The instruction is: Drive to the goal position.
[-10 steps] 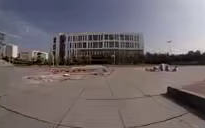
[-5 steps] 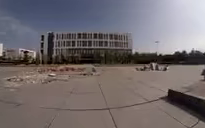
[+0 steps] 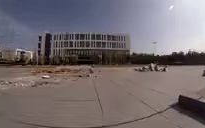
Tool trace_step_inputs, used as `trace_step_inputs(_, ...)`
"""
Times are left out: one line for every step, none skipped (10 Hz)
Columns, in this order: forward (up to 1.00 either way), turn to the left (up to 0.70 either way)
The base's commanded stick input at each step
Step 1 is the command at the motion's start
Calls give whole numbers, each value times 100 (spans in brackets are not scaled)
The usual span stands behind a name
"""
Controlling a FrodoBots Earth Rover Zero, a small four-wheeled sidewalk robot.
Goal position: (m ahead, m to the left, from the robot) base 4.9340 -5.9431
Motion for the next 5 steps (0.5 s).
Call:
trace_step_inputs(70,1)
trace_step_inputs(70,1)
trace_step_inputs(70,-5)
trace_step_inputs(70,-34)
trace_step_inputs(70,-34)
